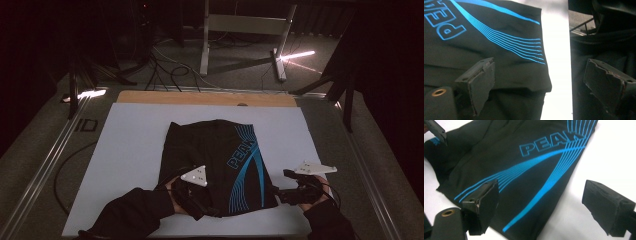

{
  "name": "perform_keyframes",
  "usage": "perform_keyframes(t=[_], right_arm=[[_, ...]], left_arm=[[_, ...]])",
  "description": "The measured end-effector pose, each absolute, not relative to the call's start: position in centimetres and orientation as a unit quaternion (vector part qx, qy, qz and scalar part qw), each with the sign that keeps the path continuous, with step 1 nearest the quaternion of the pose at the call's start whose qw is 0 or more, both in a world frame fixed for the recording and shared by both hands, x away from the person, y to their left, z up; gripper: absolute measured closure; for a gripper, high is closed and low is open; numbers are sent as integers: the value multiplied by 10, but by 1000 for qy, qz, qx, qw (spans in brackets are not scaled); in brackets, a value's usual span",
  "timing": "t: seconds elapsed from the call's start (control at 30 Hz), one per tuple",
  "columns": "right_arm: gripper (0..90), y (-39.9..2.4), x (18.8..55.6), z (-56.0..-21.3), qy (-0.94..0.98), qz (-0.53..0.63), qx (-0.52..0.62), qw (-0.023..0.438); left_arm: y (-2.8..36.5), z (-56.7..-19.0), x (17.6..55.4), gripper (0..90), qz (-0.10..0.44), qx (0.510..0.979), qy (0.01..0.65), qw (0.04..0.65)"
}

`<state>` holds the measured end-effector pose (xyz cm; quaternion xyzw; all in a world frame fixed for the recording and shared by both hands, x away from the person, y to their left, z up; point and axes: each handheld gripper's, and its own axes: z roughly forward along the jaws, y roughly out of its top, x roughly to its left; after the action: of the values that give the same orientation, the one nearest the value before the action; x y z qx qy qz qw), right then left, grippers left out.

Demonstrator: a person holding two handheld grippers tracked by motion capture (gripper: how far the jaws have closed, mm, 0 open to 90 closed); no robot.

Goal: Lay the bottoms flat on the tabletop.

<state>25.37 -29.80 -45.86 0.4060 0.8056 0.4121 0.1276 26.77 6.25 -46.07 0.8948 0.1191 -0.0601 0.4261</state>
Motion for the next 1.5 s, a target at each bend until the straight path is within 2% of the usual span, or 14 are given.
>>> perform_keyframes(t=[0.5, 1.17, 1.5], right_arm=[[145, -282, 282, -445, 807, 423, 385, 145], [126, -257, 339, -430, 799, 442, 369, 175], [115, -252, 370, -430, 789, 452, 385, 161]], left_arm=[[93, -444, 289, 66, -41, 874, 163, 455], [135, -430, 325, 66, 28, 855, 232, 463], [149, -431, 350, 72, 57, 846, 271, 456]])
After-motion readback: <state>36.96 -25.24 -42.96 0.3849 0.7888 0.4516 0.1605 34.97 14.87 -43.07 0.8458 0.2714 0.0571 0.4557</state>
